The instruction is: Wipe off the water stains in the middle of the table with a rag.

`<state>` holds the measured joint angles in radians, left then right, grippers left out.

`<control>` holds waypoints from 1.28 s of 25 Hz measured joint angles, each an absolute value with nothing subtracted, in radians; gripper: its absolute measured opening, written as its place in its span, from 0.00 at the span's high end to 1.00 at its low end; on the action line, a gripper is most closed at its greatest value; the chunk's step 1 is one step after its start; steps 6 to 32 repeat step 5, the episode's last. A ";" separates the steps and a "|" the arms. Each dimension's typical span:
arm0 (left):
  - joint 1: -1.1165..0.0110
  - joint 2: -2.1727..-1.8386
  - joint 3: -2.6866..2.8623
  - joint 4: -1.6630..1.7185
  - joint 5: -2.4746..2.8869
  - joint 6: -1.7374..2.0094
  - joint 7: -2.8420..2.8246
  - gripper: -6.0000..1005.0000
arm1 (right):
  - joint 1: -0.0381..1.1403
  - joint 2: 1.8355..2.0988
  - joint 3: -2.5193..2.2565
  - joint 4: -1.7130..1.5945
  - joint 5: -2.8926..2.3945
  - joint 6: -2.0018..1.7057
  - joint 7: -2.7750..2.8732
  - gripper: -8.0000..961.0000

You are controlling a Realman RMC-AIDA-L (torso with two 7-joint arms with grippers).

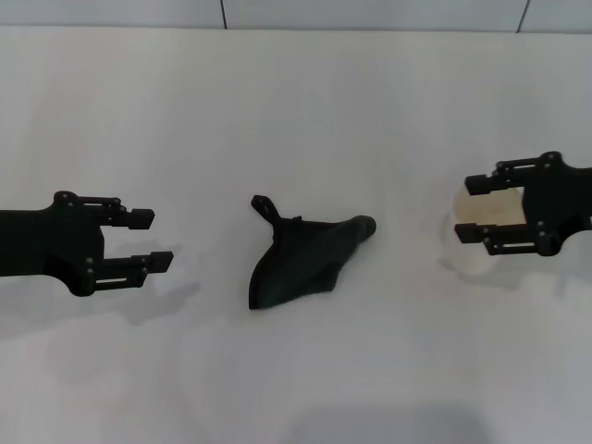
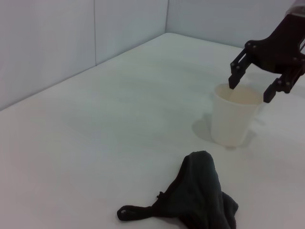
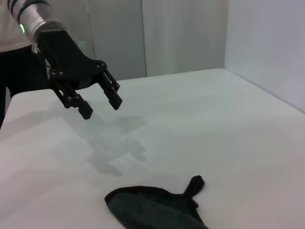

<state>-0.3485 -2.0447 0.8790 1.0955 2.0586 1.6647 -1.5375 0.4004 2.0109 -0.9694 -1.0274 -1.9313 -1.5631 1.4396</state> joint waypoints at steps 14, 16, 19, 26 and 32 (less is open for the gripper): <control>-0.350 -2.045 0.882 1.095 2.059 1.664 -1.536 0.40 | 0.434 2.011 -0.984 -0.983 -1.933 -1.555 1.441 0.34; -0.350 -2.045 0.882 1.095 2.059 1.664 -1.536 0.40 | 0.434 2.011 -0.984 -0.983 -1.933 -1.555 1.441 0.34; -0.350 -2.045 0.882 1.095 2.059 1.664 -1.536 0.40 | 0.434 2.011 -0.984 -0.983 -1.933 -1.555 1.441 0.34; -0.350 -2.045 0.882 1.095 2.059 1.664 -1.536 0.40 | 0.434 2.011 -0.984 -0.983 -1.933 -1.555 1.441 0.34; -0.350 -2.045 0.882 1.095 2.059 1.664 -1.536 0.40 | 0.434 2.011 -0.984 -0.983 -1.933 -1.555 1.441 0.34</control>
